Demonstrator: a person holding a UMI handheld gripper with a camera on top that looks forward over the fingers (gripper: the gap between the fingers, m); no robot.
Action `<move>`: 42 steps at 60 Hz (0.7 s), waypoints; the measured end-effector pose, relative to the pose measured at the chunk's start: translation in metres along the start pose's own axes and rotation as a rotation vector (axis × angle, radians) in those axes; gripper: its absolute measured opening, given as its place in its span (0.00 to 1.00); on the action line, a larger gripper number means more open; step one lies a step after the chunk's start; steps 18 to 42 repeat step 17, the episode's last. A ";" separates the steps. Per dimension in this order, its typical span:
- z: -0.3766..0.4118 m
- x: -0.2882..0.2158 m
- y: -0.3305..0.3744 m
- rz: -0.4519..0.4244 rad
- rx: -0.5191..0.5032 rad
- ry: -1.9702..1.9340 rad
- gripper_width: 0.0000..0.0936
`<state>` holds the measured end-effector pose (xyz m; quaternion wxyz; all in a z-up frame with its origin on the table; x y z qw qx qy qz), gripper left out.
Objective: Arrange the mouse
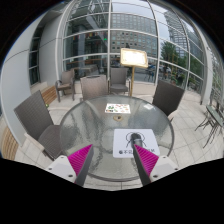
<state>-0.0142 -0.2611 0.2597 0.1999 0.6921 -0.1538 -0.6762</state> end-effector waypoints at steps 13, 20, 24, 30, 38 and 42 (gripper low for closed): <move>0.009 -0.002 0.008 -0.016 -0.009 0.006 0.85; 0.012 0.000 0.010 -0.017 -0.012 0.013 0.85; 0.012 0.000 0.010 -0.017 -0.012 0.013 0.85; 0.012 0.000 0.010 -0.017 -0.012 0.013 0.85; 0.012 0.000 0.010 -0.017 -0.012 0.013 0.85; 0.012 0.000 0.010 -0.017 -0.012 0.013 0.85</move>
Point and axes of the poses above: the point between the fingertips, and its own axes, seen from behind it with the camera up: z to the left, x down, y backward, against the way the camera looks, the point moved 8 cm from there along y, backward, against the way the camera looks, and after that the axes turned 5 degrees about -z, right-handed, at the moved point
